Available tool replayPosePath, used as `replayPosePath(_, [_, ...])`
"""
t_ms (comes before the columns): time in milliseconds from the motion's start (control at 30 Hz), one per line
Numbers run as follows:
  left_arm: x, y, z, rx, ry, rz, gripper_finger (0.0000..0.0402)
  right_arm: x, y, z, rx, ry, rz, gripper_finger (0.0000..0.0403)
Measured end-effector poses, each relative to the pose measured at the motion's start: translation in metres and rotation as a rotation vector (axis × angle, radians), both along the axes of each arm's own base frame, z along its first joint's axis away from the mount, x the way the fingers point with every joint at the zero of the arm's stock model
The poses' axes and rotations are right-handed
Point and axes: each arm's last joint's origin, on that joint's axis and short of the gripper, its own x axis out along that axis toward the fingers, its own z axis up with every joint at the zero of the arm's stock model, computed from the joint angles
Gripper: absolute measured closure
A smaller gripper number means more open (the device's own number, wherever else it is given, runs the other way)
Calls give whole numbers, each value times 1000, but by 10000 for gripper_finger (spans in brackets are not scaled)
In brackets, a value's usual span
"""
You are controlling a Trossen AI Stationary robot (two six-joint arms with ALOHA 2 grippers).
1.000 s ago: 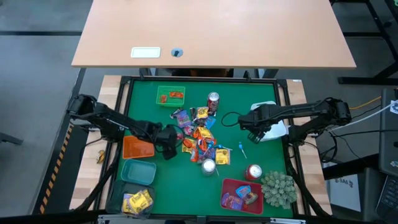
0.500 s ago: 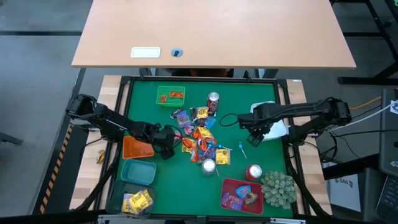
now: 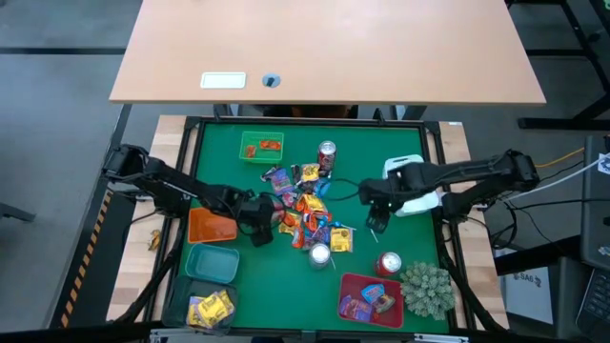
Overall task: Sort candy
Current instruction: Put the orange chocolate into the green bin
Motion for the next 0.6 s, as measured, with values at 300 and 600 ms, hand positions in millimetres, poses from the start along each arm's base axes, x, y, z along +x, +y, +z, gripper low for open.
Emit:
replayPosePath(300, [22, 1, 52, 51, 14, -134, 376, 3, 39, 0, -16, -125, 138, 212])
replayPosePath(600, [37, 40, 91, 239, -5, -135, 375, -6, 55, -31, -3, -84, 53, 212])
